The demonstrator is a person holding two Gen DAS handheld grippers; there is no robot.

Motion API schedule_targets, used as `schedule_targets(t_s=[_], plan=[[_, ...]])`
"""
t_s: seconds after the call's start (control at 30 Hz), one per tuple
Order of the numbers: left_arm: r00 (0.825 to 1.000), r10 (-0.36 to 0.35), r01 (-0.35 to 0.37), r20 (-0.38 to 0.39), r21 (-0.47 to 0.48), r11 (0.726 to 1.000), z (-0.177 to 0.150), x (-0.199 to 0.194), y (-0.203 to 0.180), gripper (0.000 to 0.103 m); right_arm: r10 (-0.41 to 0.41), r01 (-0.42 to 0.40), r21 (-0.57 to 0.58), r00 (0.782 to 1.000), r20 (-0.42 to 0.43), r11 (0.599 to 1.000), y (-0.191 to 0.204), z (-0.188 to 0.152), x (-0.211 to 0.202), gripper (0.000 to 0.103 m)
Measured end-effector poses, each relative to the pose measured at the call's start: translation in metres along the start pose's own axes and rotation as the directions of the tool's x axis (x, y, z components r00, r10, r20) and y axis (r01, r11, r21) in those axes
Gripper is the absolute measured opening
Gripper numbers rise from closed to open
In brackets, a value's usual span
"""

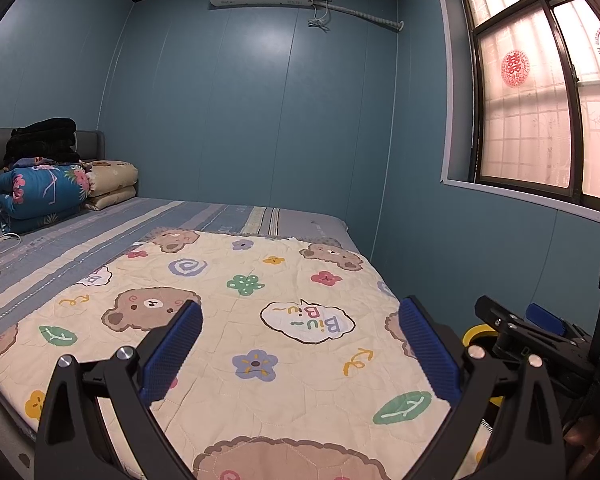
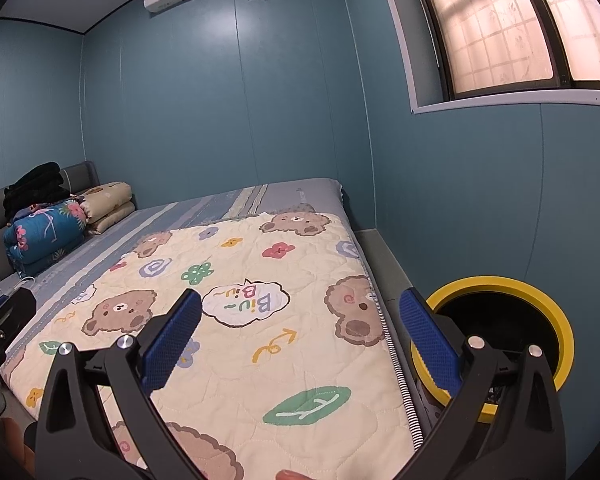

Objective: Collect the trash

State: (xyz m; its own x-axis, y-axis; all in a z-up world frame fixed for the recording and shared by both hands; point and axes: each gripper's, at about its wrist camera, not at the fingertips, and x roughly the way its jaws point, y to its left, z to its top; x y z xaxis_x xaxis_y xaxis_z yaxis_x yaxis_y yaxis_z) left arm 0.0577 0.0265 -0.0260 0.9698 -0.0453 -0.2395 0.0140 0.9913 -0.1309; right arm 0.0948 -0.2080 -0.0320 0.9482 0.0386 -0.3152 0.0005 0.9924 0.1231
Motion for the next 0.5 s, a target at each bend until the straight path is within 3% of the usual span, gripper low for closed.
schedule_targets(t_s=[0.5], plan=[[1.0,-0.005,0.005,-0.004,0.0,1.0,-0.001,0.0008,-0.0009,0.095,-0.008,0.008,0.011,1.0,-0.014,1.0,-0.0027,-0.0009,0.0028,0.095]])
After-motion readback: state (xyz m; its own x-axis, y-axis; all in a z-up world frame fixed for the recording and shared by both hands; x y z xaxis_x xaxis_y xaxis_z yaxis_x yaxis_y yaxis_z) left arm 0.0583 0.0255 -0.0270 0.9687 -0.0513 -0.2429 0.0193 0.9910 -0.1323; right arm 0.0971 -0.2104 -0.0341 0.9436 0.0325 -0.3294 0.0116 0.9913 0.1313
